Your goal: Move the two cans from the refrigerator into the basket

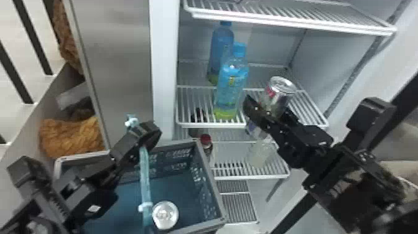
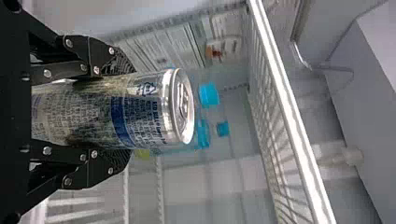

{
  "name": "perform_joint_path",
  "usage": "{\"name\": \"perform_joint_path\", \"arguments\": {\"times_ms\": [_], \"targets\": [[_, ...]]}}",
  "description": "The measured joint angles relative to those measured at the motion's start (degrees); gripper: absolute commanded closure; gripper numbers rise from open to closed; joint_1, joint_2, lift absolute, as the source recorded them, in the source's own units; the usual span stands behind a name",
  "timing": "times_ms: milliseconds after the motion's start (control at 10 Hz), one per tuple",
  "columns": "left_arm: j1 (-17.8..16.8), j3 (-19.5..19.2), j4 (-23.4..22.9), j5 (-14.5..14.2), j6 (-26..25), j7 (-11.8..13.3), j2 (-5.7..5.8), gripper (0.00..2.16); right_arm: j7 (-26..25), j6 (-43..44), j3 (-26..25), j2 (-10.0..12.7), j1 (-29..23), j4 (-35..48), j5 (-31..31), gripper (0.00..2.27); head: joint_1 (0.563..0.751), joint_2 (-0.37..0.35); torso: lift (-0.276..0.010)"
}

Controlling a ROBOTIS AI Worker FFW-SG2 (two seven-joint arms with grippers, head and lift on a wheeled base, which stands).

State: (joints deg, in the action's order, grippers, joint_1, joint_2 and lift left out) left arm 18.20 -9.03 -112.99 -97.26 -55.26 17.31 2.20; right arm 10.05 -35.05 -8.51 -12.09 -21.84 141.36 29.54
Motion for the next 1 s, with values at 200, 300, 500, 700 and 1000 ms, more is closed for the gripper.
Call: {"name": "perform_joint_path", "arguments": {"times_ms": [200, 300, 500, 700, 1000], "targets": [[0.08, 0.03, 0.0, -0.08, 0.12, 0.0, 0.0, 1.2, 0.41, -0.42, 3.17, -0.53, -1.18, 1.46, 2.56, 1.28, 0.695, -0.125, -0.035], [0.08, 0.09, 0.0, -0.09, 0.14, 0.0, 0.0, 1.2, 0.69, -1.0, 5.13, -0.94, -1.32, 1.83, 3.71, 1.28, 0.695, -0.095, -0.035], [-0.04, 0.23, 0.0, -0.16, 0.25, 0.0, 0.0, 1.2, 0.93, -2.31, 9.29, -1.73, -1.35, 1.87, 5.77, 1.28, 0.695, -0.035, -0.035], [-0.06, 0.33, 0.0, -0.26, 0.39, -0.02, 0.0, 1.2, 1.39, -3.29, 12.08, -2.24, -1.11, 1.28, 6.79, 1.1, 0.695, -0.001, -0.035], [-0.02, 0.4, 0.0, -0.38, 0.44, -0.01, 0.0, 1.2, 2.99, -3.33, 13.93, -2.4, 0.34, -1.31, 6.95, 0.07, 0.695, 0.025, -0.035]]}}
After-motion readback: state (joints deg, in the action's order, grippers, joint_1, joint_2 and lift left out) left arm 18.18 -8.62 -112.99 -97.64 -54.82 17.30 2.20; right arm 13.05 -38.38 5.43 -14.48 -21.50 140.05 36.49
